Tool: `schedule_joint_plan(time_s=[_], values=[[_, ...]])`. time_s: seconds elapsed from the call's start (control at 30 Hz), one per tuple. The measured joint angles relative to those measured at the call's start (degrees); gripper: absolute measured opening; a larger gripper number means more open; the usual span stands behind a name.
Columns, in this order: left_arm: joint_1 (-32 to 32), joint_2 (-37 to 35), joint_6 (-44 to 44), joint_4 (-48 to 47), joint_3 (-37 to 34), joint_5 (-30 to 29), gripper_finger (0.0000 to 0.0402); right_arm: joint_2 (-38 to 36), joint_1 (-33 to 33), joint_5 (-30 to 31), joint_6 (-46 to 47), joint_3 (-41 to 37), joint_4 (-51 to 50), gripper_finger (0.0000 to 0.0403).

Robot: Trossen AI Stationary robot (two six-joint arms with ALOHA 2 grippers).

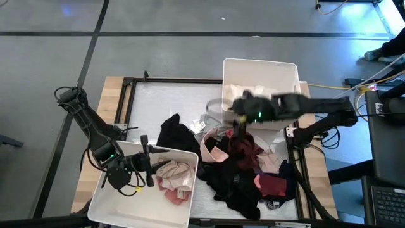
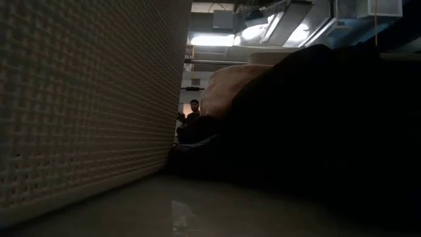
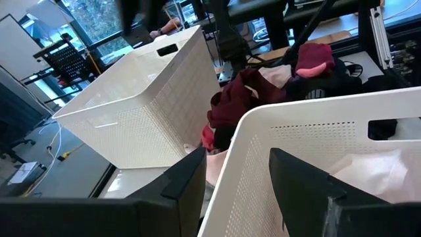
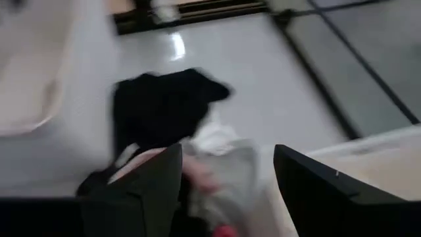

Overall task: Sort clothes
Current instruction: Put the pink sock into the bottom white bin

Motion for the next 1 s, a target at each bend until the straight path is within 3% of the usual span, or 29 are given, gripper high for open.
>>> schedule_joint_plan(time_s=[0.23,0.5,0.8,1.0], values=[[0.00,0.00,-0.57,-0.04,0.00,0.39,0.0156,0.04,9.71,0.16,0.30,-14.35,15.21,0.0241],[0.00,0.00,-0.82,-0.08,0.00,0.51,0.0156,1.46,12.90,1.34,3.79,-30.34,34.65,0.0241],[0.00,0.00,-0.83,-0.78,-0.04,0.52,0.0156,11.88,12.73,1.54,4.98,-33.45,44.45,0.0241],[0.00,0.00,-1.33,-1.71,-0.04,0.52,0.0156,14.92,12.73,-2.45,4.54,-33.43,47.52,0.0240]])
